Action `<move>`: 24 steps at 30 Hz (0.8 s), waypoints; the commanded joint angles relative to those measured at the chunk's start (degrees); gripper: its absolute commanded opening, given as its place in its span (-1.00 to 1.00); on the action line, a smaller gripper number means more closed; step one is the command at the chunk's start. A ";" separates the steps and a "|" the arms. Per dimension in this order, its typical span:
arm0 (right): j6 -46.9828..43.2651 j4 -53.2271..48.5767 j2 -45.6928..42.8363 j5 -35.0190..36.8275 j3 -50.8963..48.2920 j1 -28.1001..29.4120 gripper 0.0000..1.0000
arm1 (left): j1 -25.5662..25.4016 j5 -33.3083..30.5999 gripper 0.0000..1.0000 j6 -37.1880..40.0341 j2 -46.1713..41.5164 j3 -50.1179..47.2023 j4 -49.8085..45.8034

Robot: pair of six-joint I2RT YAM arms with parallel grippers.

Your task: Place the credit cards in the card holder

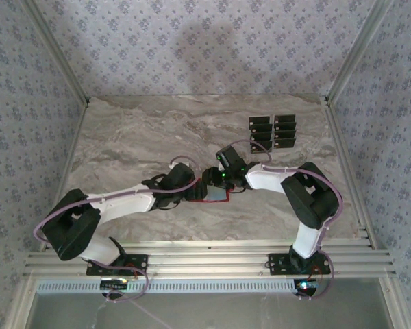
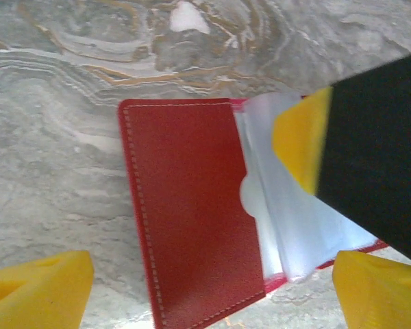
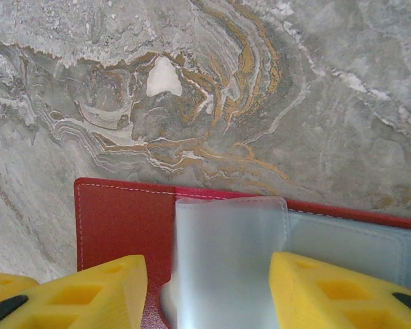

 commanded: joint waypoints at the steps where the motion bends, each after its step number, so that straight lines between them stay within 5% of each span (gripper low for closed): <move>1: 0.84 -1.83 1.58 -0.26 -1.04 0.53 0.06 | -1.39 -1.07 0.81 1.23 1.48 0.88 1.67; 24: 1.10 -1.50 -0.49 -1.19 -1.75 -0.57 0.06 | -3.69 -7.60 0.79 0.63 12.64 7.77 -4.53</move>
